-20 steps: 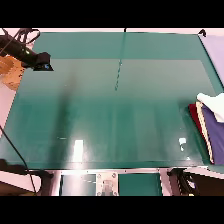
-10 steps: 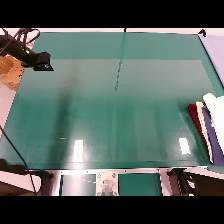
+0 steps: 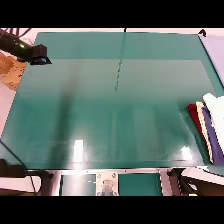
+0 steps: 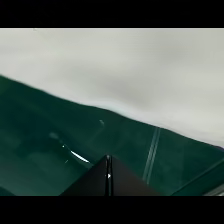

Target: Fold the shirts.

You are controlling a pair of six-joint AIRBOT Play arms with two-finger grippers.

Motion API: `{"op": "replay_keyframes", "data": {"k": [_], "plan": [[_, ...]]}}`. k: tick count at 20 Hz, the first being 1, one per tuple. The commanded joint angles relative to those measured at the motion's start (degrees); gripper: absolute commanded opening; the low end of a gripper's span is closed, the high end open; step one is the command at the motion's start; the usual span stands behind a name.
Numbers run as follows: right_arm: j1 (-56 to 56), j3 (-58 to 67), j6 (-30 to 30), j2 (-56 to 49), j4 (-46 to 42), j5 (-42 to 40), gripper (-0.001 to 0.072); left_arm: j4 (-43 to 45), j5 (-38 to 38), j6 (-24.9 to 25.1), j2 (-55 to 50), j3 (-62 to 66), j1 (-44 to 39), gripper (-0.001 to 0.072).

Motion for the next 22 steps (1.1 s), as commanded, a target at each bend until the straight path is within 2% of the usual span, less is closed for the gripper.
{"op": "replay_keyframes", "data": {"k": [1, 3, 7, 10, 15, 22], "plan": [[12.4, -3.6, -1.6, 4.1, 2.3, -8.4, 0.0017, -0.1, 0.4, -1.3, 7.7, -7.9, 0.0, 0.0023], [19.8, -10.1, -3.7, 9.6, 2.3, -13.3, 0.0017, -0.1, 1.6, -1.2, 14.2, -18.8, 0.0, 0.0023], [34.6, -26.8, -4.2, 21.7, 3.9, -21.2, 0.0017, -0.1, 5.0, -1.1, 27.8, -42.8, -0.2, 0.0023], [43.1, -34.1, -4.2, 27.2, 7.6, -27.5, 0.0017, 0.1, 6.7, -0.4, 33.7, -54.0, -0.1, 0.0023], [49.2, -34.9, -4.2, 28.2, 9.9, -28.2, 0.0017, 0.0, 7.9, 0.9, 34.4, -56.8, -0.1, 0.0023], [49.4, -34.9, -4.2, 28.2, 9.9, -28.2, 0.0017, -0.4, 7.7, 0.9, 34.4, -56.8, -0.1, 0.0023]]}}
